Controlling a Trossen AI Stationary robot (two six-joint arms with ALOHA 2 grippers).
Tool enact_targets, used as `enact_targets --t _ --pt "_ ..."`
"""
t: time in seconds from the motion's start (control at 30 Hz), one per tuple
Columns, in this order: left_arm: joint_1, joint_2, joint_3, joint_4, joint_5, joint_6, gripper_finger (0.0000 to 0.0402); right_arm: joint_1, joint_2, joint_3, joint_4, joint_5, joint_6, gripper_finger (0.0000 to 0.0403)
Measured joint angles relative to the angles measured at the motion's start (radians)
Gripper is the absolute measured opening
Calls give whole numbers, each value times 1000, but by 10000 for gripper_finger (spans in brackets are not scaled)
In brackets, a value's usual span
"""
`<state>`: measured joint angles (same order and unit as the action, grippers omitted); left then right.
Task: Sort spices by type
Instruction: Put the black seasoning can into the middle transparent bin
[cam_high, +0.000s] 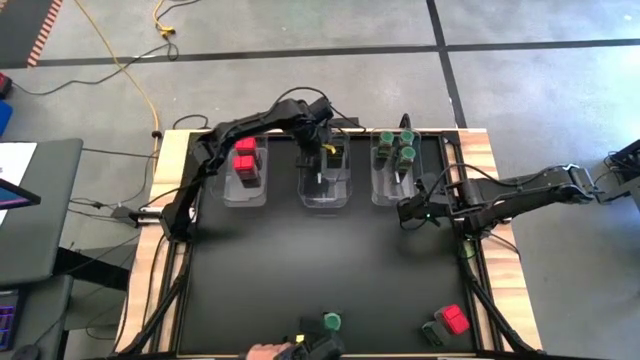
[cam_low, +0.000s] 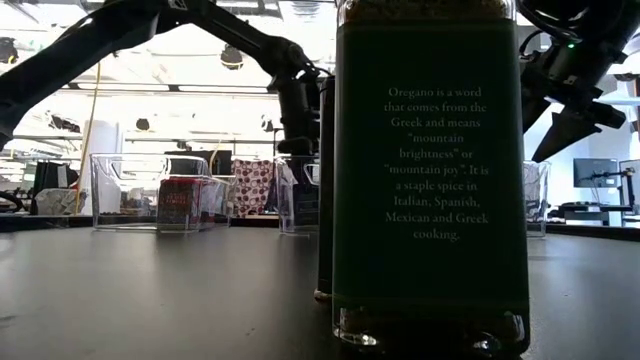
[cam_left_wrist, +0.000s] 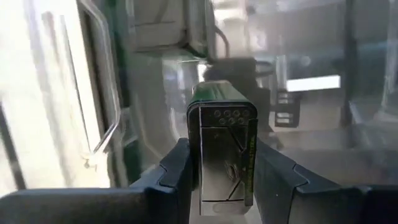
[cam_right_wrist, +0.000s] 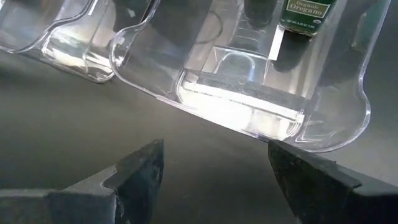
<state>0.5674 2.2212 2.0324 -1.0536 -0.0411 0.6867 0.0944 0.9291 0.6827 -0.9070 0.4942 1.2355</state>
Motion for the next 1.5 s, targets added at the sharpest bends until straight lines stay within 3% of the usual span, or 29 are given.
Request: enact_targets --t 0.43,0.6,0.7,0.93,1.1,1.5 --pt "2 5 0 33 -37 -61 119 -19 0 0 1 0 6 329" --pt "-9 5 0 51 -50 -44 185 -19 0 0 0 0 0 329" --pt "-16 5 0 59 -50 -44 200 -19 0 0 -1 1 -3 329" --pt "-24 5 0 59 -63 -37 198 -19 0 0 -1 0 -5 329" --pt "-25 5 0 58 -125 -38 194 -19 0 0 -1 0 -5 329" --pt "-25 5 50 57 -132 -66 194 -17 0 0 6 -19 -5 329"
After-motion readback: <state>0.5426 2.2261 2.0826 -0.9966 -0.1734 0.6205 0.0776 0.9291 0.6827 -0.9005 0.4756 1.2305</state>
